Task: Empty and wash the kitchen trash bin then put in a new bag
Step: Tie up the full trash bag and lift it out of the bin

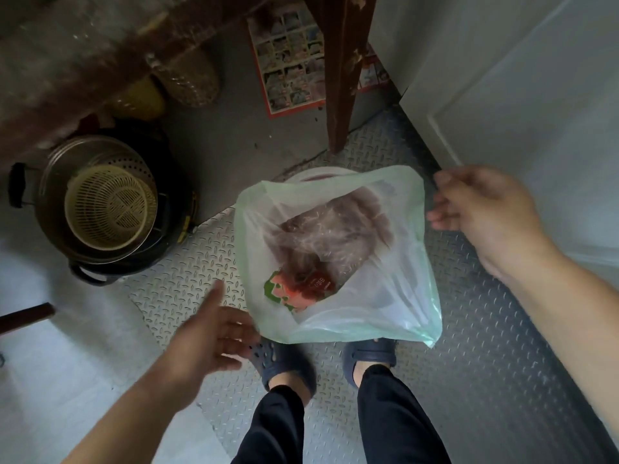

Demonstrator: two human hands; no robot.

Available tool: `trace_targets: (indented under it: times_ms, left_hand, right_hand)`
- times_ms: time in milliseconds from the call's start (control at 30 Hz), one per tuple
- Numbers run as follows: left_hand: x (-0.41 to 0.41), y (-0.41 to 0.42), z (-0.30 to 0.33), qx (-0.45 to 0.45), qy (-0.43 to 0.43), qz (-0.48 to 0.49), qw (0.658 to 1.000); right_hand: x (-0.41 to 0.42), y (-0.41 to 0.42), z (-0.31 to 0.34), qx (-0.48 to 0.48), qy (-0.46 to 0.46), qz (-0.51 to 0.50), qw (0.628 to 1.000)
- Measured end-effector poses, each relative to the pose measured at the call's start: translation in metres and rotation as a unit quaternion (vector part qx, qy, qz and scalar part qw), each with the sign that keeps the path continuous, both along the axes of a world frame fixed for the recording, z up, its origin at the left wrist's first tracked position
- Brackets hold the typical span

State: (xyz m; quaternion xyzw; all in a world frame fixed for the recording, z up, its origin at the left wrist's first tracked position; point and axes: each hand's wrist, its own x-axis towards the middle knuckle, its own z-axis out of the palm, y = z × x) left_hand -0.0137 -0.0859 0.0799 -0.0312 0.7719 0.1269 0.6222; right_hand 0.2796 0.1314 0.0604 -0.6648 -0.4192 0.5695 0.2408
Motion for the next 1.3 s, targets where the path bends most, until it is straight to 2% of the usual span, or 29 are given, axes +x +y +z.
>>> trace_targets:
  times_ms: [67,100,167,233,300,367,433,467,533,567,633,700,800,933,1033,1167,1300]
  left_hand:
    - [-0.018,0.004,-0.016,-0.024,0.055,0.025,0.998]
    - [-0.025,0.006,-0.025,-0.029,0.095,0.005,0.995]
    - [-0.033,0.012,-0.045,-0.033,0.152,-0.103,0.982]
    - [-0.034,0.031,-0.061,-0.002,0.159,-0.204,0.966]
    - [-0.030,0.062,-0.074,0.069,0.137,-0.236,0.959]
    - [-0.026,0.094,-0.086,0.132,0.095,-0.227,0.960]
    - [-0.025,0.118,-0.094,0.167,0.064,-0.224,0.958]
    - [-0.025,0.125,-0.097,0.182,0.050,-0.231,0.955]
    - [-0.024,0.136,-0.102,0.205,0.014,-0.235,0.950]
    - [-0.024,0.140,-0.103,0.215,-0.008,-0.229,0.949]
    - [-0.020,0.146,-0.105,0.239,-0.043,-0.210,0.947]
    - [-0.015,0.153,-0.107,0.265,-0.043,-0.174,0.947]
    - [-0.012,0.157,-0.107,0.291,-0.015,-0.132,0.947]
    - [-0.010,0.146,-0.100,0.338,0.033,-0.131,0.931]
    - [-0.011,0.130,-0.088,0.366,0.039,-0.074,0.927]
    - [-0.019,0.107,-0.081,0.357,-0.012,0.083,0.930]
    - [-0.027,0.097,-0.086,0.329,-0.014,0.179,0.927]
  right_hand:
    - [0.022,-0.034,-0.014,-0.051,-0.041,-0.076,0.995]
    - [0.035,-0.056,-0.023,-0.080,-0.114,-0.038,0.990]
    - [0.053,-0.102,-0.037,-0.132,-0.223,0.145,0.955]
    - [0.057,-0.137,-0.043,-0.134,-0.184,0.268,0.936]
    - [0.055,-0.155,-0.047,-0.133,-0.145,0.302,0.933]
    - [0.045,-0.156,-0.056,-0.154,-0.123,0.237,0.951]
    - [0.033,-0.155,-0.065,-0.173,-0.031,0.136,0.975]
    - [0.023,-0.153,-0.068,-0.197,0.010,0.103,0.975]
    - [0.015,-0.156,-0.073,-0.217,-0.016,0.140,0.966]
    - [0.008,-0.157,-0.078,-0.193,-0.034,0.141,0.970]
    - [-0.014,-0.150,-0.073,-0.037,-0.102,0.125,0.986]
    - [-0.024,-0.143,-0.067,0.116,-0.114,0.117,0.980]
    - [-0.031,-0.137,-0.061,0.181,-0.093,0.079,0.976]
    - [-0.038,-0.147,-0.052,0.125,-0.040,-0.035,0.991]
    - [-0.040,-0.157,-0.046,0.091,-0.021,-0.142,0.985]
    - [-0.042,-0.167,-0.035,0.002,0.090,-0.338,0.937]
    - [-0.032,-0.163,-0.031,-0.056,0.134,-0.428,0.892]
